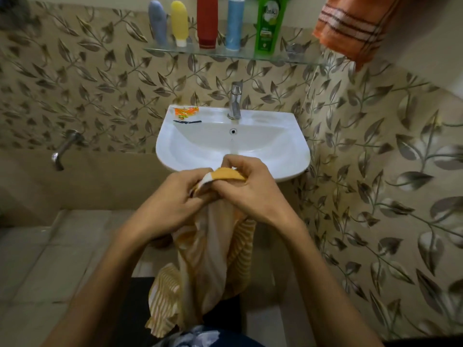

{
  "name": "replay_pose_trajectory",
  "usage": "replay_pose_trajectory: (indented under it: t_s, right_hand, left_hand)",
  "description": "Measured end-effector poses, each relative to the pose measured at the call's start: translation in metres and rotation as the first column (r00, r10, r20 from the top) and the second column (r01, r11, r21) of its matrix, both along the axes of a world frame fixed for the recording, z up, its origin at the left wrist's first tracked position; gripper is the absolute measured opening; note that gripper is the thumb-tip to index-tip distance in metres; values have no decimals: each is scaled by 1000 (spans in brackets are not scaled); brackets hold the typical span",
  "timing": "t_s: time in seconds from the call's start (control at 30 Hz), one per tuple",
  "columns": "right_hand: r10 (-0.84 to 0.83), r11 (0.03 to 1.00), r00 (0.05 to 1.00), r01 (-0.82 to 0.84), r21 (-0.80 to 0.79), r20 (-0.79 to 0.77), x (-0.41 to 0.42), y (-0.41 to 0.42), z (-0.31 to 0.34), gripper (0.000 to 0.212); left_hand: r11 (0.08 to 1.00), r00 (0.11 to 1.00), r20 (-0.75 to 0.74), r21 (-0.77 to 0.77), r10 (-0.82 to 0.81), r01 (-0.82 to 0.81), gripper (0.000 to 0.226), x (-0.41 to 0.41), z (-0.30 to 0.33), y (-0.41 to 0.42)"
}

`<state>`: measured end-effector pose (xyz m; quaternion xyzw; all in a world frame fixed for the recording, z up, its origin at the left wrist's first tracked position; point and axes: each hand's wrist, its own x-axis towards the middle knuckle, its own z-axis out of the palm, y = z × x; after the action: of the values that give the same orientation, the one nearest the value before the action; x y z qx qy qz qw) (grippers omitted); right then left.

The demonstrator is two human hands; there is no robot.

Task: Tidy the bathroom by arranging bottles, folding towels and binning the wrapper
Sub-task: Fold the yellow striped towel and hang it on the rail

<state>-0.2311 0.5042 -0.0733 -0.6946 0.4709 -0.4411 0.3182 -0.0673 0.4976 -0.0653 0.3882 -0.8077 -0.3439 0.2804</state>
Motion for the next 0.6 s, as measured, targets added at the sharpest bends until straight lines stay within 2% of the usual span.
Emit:
replay_pose_trajectory:
  t_s: [0.13,0.23,0.3,0.33,0.47,0.6]
  right_hand:
    - [16,998,1000,-15,-68,15,1,2,8,6]
    - [-41,995,999,38,-88,-27,0,4,-8,32]
    - [-99,994,995,98,-51,-25,-1,8,-22,42]
    - [-137,990,990,136,-21,-18,-3,9,-30,41]
    - [-323,938,932,339,78,-165,-10,18,-59,15]
    - [-425,882,875,458,112,-232,-6,23,-65,18]
  left_hand:
    - [962,991,-24,-237,133,-135,11,13,16,3]
    - [927,976,-108,-306,190,-214,9,12,25,9]
    - [911,955,-211,-315,207,-267,10,9,28,13]
    - [903,937,-273,-308,218,-300,10,9,28,14]
    - [824,795,-506,-252,334,-507,19,14,28,14]
    - [770,683,-573,-134,454,-624,24,20,23,13]
